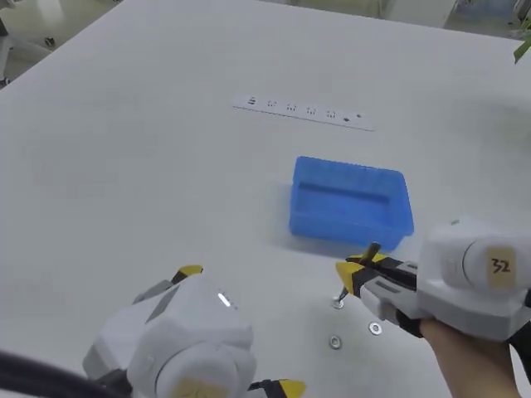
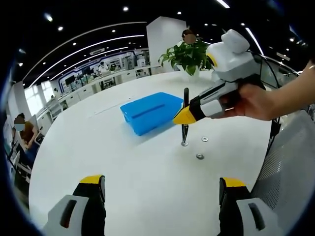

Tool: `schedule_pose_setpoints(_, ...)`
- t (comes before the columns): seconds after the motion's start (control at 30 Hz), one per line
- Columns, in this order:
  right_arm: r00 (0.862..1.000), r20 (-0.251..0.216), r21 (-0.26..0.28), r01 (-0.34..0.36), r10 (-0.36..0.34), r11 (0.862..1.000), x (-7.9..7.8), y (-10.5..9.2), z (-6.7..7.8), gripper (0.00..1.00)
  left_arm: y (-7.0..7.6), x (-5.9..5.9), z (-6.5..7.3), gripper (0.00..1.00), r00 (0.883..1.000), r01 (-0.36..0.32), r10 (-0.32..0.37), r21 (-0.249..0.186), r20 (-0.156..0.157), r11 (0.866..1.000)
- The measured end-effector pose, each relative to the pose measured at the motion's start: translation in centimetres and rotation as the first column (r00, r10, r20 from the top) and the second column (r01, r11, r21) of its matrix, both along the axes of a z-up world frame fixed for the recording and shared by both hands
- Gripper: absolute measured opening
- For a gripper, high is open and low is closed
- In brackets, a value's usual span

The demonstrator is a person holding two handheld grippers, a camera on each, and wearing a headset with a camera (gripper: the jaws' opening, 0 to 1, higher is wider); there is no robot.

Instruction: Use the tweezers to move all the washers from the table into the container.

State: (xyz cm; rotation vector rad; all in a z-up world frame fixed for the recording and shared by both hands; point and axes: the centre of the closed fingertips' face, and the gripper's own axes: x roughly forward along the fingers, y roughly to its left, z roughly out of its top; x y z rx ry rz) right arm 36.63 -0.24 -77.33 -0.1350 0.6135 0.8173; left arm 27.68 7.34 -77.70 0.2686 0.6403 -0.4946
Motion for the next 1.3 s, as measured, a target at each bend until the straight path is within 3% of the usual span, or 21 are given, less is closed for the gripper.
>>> schedule_pose_setpoints(0.2, 1.0, 0.007, -0.004, -0.008, 0.008, 1.0, -0.1, 0.2, -0.1, 0.04, 0.0, 0.0, -0.1, 0.99, 1.0, 0.002, -0.002, 0.005, -0.001, 1.0)
schedule_pose_setpoints(0.4, 0.998, 0.032, -0.064, -0.057, 0.06, 0.996, -0.2, 0.7, -0.2, 0.03, 0.0, 0.0, 0.0, 0.99, 1.0, 0.0, 0.0, 0.004, 0.001, 1.0)
schedule_pose_setpoints(0.7, 0.999, 0.031, -0.085, -0.018, 0.02, 0.996, 0.4, 0.1, 0.2, 0.03, 0.0, -0.1, 0.0, 0.99, 1.0, 0.004, -0.004, 0.006, 0.0, 1.0)
schedule_pose_setpoints(0.83, 0.999, 0.038, -0.033, -0.011, 0.013, 0.999, 0.7, 0.2, 1.9, 0.03, -0.1, -0.1, -0.1, 0.99, 1.0, 0.007, -0.007, 0.007, -0.003, 1.0)
schedule_pose_setpoints(1.0, 0.997, 0.079, 0.009, -0.015, 0.014, 1.0, 1.0, 0.5, 4.6, 0.03, -0.1, -0.1, -0.1, 0.99, 1.0, 0.008, -0.008, 0.008, -0.004, 1.0)
schedule_pose_setpoints(1.3, 0.974, 0.207, -0.047, -0.079, 0.087, 0.996, 1.5, 1.0, 7.8, 0.02, -0.2, -0.1, 0.0, 0.99, 1.0, 0.013, -0.013, 0.009, 0.0, 1.0)
